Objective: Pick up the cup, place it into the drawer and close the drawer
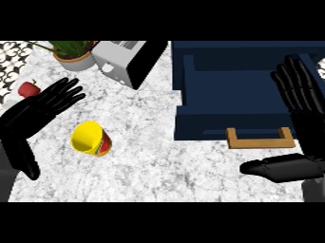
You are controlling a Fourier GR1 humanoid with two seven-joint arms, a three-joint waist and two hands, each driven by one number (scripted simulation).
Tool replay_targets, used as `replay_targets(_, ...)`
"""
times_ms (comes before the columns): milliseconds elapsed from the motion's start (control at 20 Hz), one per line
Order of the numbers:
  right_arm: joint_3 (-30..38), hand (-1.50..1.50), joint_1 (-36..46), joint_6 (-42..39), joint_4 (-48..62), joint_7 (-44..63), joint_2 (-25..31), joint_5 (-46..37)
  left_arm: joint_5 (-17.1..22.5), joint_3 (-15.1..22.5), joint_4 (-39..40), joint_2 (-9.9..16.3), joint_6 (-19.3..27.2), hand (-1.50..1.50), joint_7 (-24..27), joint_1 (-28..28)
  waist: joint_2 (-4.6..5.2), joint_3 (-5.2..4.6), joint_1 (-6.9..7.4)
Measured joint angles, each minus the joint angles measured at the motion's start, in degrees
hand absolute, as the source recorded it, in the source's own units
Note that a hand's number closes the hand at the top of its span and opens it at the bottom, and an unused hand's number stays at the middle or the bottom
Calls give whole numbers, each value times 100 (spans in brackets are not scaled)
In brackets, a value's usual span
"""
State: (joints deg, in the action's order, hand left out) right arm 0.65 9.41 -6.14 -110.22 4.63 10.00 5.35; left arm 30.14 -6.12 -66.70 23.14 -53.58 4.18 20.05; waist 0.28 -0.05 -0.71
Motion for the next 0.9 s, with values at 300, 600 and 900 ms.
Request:
replay_targets(300, 154, -150, 256, -67, 190, -44, 30, 44, -1593, -62, 1214, -161, 195, -150, 1064, 323, 4, -3, -10)
replay_targets(600, 235, -150, 396, -124, 253, -13, 53, 96, -2676, 120, 2384, -75, 686, -150, 2159, 516, 18, -9, -52)
replay_targets(900, 187, -150, 395, -134, 149, 39, 26, 77, -3314, 410, 3276, -66, 1319, -150, 3098, 638, 42, -17, -121)
